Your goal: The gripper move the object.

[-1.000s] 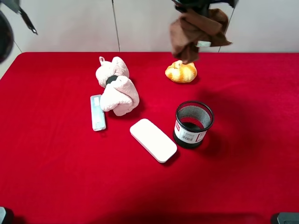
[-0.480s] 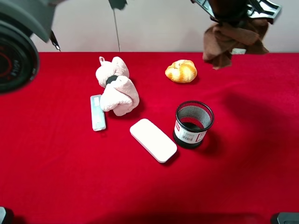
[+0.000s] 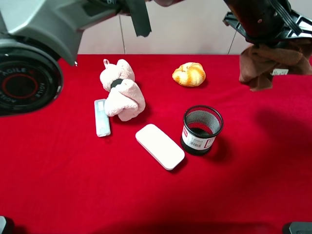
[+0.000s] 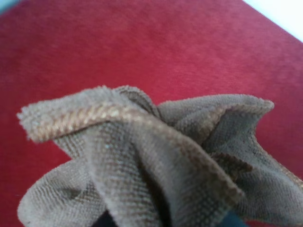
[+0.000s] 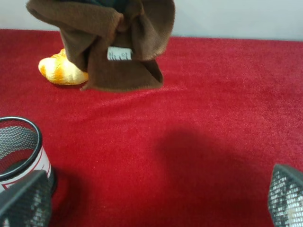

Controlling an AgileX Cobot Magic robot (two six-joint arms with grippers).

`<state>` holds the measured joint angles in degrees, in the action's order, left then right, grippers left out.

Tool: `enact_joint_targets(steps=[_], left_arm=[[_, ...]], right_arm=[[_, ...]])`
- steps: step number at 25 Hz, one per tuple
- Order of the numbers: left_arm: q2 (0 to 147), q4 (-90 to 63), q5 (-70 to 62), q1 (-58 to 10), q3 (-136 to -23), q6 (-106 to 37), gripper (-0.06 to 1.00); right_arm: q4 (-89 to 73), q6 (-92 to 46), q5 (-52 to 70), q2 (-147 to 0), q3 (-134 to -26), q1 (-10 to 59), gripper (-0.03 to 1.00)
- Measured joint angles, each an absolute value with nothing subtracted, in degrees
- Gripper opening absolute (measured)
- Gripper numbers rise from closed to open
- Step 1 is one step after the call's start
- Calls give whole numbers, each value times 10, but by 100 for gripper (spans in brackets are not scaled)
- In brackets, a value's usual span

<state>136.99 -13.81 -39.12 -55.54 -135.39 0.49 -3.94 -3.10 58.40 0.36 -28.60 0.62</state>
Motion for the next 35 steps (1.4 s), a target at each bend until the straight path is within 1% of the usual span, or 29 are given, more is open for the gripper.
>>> enact_joint_targets(steps=[15,21,28,35], left_arm=[[1403,-224,-393,-575,-1354,-7,14],[1404,-220,-426,-584,-1354,8,14],[1404,-170,-466,-592,-1354,40,14],[1404,-166,-470,-592,-1354,42,14]], right_arm=[[-39,-31,584,4,-286,6,69],[-39,-31,584,4,-286,6,69],[-39,-31,584,4,-286,6,69],[-39,-31,584,4,-286,6,69]])
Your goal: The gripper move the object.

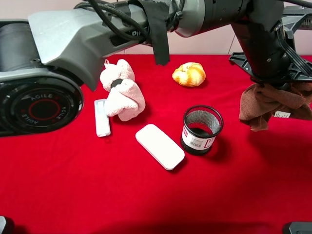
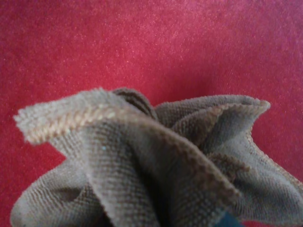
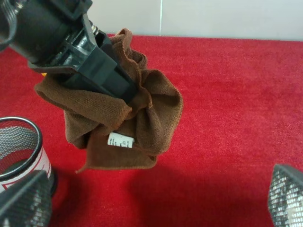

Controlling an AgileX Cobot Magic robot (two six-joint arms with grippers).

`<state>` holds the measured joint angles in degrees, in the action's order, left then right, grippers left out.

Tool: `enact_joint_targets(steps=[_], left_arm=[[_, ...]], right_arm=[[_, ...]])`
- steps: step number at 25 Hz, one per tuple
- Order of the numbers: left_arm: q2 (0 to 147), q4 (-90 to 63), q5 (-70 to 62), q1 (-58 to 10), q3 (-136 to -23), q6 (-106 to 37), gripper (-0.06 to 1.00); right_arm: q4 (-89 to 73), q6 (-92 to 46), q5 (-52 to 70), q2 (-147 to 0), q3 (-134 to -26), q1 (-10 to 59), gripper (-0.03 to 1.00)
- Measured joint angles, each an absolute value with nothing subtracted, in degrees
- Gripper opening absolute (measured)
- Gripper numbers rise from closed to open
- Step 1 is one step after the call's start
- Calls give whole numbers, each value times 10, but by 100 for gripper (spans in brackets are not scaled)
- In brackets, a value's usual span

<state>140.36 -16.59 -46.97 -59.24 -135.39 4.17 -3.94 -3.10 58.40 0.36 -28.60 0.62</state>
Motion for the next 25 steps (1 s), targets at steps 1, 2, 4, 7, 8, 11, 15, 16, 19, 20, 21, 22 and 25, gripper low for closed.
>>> enact_joint_targets(steps=[1,2,4,7,8,11,15,16,19,20,21,22,25], left_arm=[[1404,-166,-470,-592,-1354,42,14],[1404,-166,-470,-592,-1354,42,15],[1404,-166,-470,-592,-1354,42,23],[1404,-166,-476,-592,-1354,42,40],[1404,-166,-479,-592,-1354,43,45],[1404,-166,-481,-592,-1354,43,63],[1404,-166,-482,-592,-1354,43,78],[1404,-166,-482,-592,-1354,43,81],[1404,-166,-482,-592,-1354,43,87],[1404,-166,-482,-592,-1354,43,88],[1404,-166,-482,-592,-1354,43,89],[1404,-166,-484,-592,-1354,43,90],[1404,-166,-498,-592,-1354,43,90]], right_arm=[[-39,-31,584,4,-286,6,69],[-39,-31,584,4,-286,6,69],[-39,-31,584,4,-286,6,69],[-39,-31,584,4,-286,6,69],[-39,-31,584,4,-286,6,69],[-39,-31,584,4,-286,6,69],[-39,-31,584,4,-286,6,69],[-39,-31,584,4,-286,6,69],[-39,-31,584,4,-286,6,69],[-39,-31,584,4,-286,6,69],[-39,-31,584,4,-286,6,69],[-39,-31,584,4,-286,6,69],[-39,-31,584,4,-286,6,69]])
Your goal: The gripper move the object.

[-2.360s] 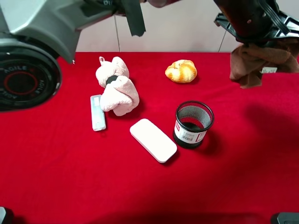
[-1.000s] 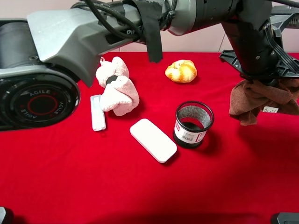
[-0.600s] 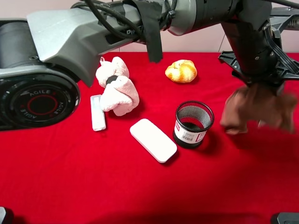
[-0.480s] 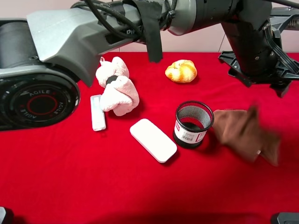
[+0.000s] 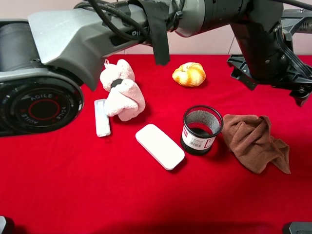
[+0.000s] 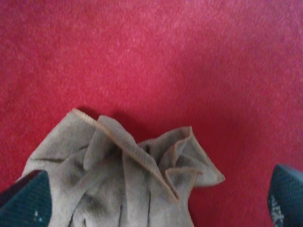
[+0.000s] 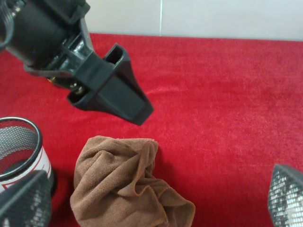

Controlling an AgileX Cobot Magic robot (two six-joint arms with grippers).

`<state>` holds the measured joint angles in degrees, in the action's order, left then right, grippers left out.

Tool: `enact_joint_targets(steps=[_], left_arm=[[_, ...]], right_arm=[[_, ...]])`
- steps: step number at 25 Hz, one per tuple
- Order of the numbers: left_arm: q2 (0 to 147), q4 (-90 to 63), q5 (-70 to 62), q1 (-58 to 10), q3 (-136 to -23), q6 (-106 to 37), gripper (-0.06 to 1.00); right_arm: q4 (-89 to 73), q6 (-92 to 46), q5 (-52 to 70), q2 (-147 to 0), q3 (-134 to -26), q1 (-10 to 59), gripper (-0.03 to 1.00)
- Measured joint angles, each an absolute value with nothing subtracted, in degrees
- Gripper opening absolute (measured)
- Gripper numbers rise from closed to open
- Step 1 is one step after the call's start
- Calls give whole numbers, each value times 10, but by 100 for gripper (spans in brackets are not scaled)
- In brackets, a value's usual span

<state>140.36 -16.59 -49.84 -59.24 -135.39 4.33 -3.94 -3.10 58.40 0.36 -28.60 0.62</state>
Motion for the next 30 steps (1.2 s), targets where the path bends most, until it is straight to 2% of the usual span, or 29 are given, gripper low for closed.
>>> enact_joint_targets(steps=[20,30], left_arm=[[1404,-106,-685,-581,-1468,43,95],[1380,-81,-685,-577,-1484,56,95]], right_arm=[[-39,-31,584,4,-286,6,69],[-39,-31,584,4,-286,6,69]])
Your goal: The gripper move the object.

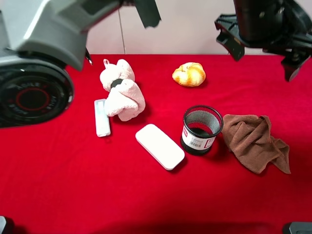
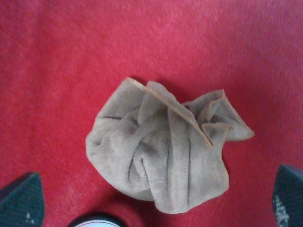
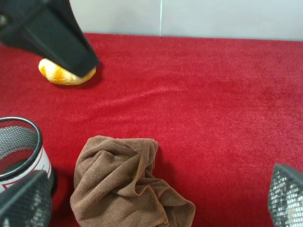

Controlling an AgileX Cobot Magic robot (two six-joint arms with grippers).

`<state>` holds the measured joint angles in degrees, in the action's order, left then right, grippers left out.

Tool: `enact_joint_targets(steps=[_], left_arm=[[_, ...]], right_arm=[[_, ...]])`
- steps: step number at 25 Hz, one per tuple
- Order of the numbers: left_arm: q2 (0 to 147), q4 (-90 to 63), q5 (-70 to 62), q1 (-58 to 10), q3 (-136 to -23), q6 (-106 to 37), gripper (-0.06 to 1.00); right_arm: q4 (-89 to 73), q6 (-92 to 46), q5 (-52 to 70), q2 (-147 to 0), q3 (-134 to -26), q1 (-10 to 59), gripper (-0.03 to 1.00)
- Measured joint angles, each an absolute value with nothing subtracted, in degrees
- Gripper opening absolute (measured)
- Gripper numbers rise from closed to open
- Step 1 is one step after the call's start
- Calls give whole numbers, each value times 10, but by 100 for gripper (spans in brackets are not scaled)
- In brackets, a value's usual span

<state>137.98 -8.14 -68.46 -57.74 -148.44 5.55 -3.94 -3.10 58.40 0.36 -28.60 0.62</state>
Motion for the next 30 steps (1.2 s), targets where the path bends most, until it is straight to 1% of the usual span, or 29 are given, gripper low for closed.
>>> enact_joint_targets(steps=[4,8,23,30], left_arm=[[1359,-59,-685,-577,-1482,59,96],[1324,-43,-685,-574,-1443,60,96],[1114,48,-684,-568,-1155,64,96],[1014,54,-684,-530,-1044,64,96]], right_arm=[[-39,-31,584,4,-286,6,69],[-39,-31,584,4,-286,6,69],[-39,-31,584,4,-286,6,69],[-39,-31,584,4,-286,6,69]])
